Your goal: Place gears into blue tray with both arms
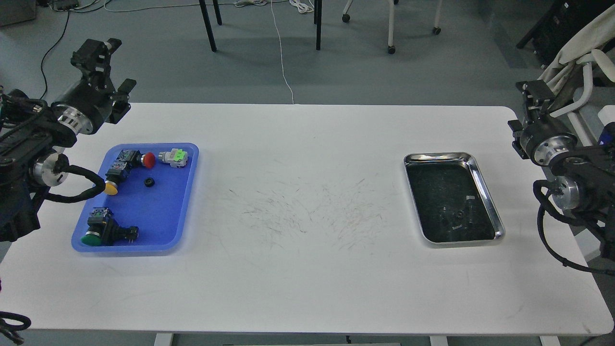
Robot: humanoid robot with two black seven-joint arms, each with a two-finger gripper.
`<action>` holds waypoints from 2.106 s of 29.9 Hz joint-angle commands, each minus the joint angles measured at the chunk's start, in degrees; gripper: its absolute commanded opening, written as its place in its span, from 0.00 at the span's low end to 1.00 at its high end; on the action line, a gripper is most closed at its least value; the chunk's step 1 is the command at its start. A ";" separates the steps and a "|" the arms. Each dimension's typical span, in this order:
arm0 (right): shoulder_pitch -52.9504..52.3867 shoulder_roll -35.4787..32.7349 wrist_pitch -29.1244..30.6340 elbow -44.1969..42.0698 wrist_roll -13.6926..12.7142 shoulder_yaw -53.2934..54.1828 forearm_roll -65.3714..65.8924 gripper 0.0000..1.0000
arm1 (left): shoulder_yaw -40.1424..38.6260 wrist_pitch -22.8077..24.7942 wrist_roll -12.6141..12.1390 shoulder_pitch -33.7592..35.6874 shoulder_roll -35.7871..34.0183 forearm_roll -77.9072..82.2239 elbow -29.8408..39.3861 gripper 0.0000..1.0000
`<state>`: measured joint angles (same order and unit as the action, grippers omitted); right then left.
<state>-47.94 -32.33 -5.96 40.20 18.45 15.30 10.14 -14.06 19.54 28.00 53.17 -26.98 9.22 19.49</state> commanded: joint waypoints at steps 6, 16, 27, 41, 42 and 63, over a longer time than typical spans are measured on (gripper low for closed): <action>0.04 0.16 -0.01 0.06 0.01 0.08 0.58 0.97 | 0.17 -14.00 0.00 -3.16 1.14 0.19 0.45 0.98; 0.22 0.07 -0.01 0.06 0.09 0.08 0.58 0.97 | -0.88 -1.62 0.00 -4.13 -12.46 -0.26 18.81 0.98; 0.48 -0.02 -0.01 0.06 0.09 -0.01 0.67 0.97 | -11.43 8.46 0.00 -2.38 -13.89 0.80 17.17 0.98; 0.48 -0.02 -0.01 0.15 0.09 0.08 0.58 0.97 | -12.57 8.46 0.00 -0.53 -4.83 -0.52 -5.33 0.99; 0.39 -0.02 -0.01 0.15 0.09 0.08 0.67 0.97 | -12.31 8.46 0.00 -0.53 -4.49 -0.26 -5.95 0.99; 0.22 0.07 -0.19 0.50 0.09 -0.01 0.67 0.97 | -0.09 8.46 0.00 -0.09 7.72 2.65 -5.69 0.99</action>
<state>-47.41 -32.27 -6.08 40.71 18.55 15.30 10.80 -14.70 28.02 28.00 52.84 -21.68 11.67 13.68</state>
